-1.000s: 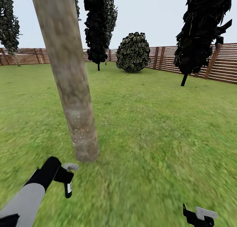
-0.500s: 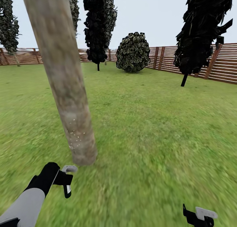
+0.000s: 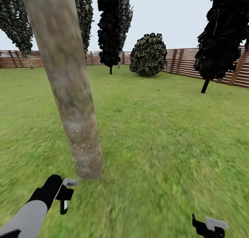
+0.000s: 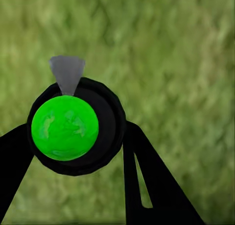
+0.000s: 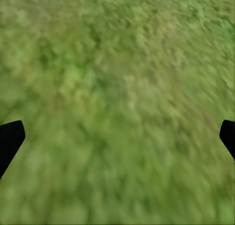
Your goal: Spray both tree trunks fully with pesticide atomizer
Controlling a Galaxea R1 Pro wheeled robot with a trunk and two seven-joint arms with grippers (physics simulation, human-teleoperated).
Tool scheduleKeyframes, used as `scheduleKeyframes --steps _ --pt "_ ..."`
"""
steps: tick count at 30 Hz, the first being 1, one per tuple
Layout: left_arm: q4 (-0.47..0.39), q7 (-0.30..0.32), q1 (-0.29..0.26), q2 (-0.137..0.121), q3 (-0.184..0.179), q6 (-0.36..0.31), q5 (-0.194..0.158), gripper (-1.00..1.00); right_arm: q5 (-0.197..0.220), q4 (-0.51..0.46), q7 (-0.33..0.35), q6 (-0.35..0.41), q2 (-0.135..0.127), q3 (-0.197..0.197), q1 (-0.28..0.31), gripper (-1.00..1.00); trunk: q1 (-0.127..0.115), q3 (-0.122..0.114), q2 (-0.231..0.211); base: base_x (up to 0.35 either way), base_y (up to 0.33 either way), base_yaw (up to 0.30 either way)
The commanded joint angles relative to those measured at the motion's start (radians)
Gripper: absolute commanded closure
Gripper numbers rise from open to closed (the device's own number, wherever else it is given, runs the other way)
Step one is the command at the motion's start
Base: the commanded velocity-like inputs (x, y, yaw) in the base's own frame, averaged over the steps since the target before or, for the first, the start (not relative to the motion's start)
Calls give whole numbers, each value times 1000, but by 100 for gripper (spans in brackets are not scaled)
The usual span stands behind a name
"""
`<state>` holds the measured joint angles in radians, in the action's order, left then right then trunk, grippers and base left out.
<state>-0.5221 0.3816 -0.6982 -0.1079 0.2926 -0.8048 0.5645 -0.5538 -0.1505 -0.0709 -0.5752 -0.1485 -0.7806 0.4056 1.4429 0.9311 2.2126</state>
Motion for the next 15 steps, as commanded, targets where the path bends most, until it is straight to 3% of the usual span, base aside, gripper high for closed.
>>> scheduleKeyframes --steps 1,5,15 --pt "-1 9 1 1 6 -2 9 100 -11 2 -7 -3 0 -3 1 -100 0 1 0 18 -10 38" --pt "-9 7 2 8 6 -2 7 100 -11 2 -7 -3 0 -3 1 -100 0 1 0 26 -69 9" --pt "-12 7 2 11 7 -2 5 100 -11 2 -7 -3 0 -3 1 -100 0 1 0 128 -250 0"
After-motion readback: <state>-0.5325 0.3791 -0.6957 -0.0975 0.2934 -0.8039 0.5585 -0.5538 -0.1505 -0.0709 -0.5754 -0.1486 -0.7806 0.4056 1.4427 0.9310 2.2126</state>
